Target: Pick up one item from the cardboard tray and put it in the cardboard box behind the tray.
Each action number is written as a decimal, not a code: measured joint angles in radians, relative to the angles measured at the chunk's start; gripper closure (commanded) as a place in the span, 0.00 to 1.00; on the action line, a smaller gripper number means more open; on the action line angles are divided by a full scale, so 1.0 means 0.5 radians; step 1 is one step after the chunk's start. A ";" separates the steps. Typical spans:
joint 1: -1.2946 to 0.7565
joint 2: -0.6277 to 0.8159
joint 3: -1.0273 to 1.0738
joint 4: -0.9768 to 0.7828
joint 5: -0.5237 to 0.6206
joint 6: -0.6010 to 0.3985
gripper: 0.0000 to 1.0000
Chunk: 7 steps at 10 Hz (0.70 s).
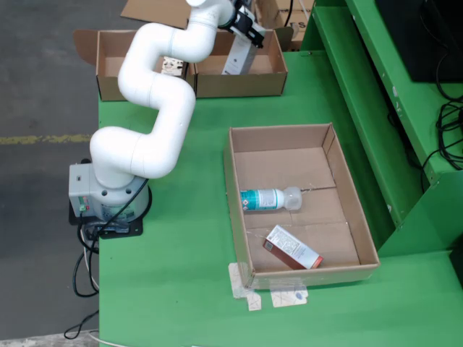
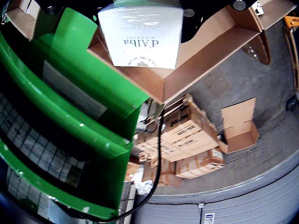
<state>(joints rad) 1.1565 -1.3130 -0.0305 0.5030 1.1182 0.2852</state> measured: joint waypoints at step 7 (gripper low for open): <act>0.000 -0.015 0.000 0.000 -0.239 0.003 0.90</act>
<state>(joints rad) 1.1565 -1.3207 -0.0305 0.5030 0.9985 0.2868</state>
